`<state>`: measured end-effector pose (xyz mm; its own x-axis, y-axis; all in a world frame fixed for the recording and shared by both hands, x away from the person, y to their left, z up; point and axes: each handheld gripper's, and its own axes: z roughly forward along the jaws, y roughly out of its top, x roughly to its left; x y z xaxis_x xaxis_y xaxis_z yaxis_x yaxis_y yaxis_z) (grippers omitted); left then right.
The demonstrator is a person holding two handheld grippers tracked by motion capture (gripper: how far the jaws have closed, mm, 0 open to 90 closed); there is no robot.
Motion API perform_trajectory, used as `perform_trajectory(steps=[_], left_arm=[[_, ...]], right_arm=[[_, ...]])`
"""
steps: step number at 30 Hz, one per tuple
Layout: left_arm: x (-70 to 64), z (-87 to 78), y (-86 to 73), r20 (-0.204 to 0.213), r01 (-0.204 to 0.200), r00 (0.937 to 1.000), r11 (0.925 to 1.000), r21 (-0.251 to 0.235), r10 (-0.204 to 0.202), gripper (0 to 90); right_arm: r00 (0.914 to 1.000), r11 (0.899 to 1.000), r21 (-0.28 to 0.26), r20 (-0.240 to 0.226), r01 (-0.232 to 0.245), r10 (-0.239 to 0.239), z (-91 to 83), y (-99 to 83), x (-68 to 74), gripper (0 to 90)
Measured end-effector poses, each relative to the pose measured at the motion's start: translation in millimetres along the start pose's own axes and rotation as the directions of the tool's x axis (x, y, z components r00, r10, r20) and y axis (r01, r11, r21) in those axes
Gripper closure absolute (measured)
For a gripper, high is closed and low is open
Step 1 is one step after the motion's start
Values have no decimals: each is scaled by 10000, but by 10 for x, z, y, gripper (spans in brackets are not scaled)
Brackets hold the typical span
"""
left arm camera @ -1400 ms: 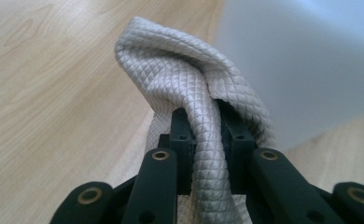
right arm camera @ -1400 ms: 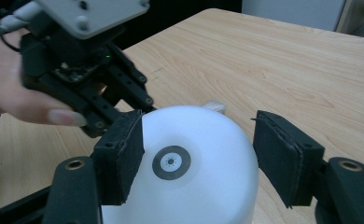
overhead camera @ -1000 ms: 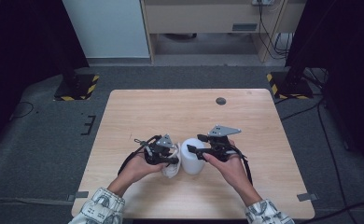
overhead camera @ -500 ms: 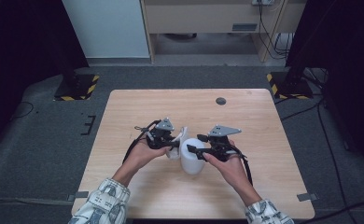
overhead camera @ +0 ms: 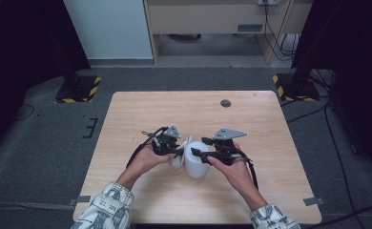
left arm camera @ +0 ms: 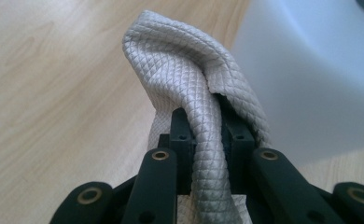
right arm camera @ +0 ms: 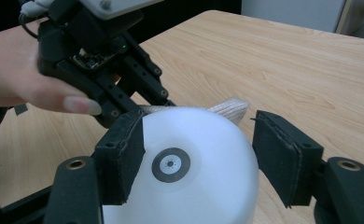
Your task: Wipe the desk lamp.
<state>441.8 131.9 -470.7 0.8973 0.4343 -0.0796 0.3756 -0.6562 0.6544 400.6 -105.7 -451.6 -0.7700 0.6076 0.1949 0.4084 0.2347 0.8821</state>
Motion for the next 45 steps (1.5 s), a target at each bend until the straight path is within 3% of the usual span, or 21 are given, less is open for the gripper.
perform_trajectory(steps=[5,6,9,16,20,32,45], left_arm=[[-32,-88,-5,28,-24,10000,9998,-186,24,773],[-41,-143,15,20,46,10000,9988,-497,-45,773],[-46,-192,77,-117,56,9999,9964,-843,-66,772],[62,-67,130,206,177,9997,9938,-1094,-155,772],[83,32,164,128,2,9999,9963,-858,9,773],[136,254,178,241,127,9996,9990,-418,-117,773],[121,296,55,228,-202,9995,9994,274,195,772]], right_arm=[[10000,10000,-4,-1,-1,1,0,-1,-3,347],[10000,10000,-6,-3,-6,6,0,-2,-3,347],[10000,10000,-13,-19,-44,44,1,-2,-6,347],[10000,10000,-13,-14,-63,63,7,-1,-5,346],[10000,10000,-16,-17,-70,70,8,-1,-5,346],[10000,10000,-21,-40,-87,87,6,-2,-7,346],[10000,10000,-28,-9,23,-23,4,-2,-3,346]])
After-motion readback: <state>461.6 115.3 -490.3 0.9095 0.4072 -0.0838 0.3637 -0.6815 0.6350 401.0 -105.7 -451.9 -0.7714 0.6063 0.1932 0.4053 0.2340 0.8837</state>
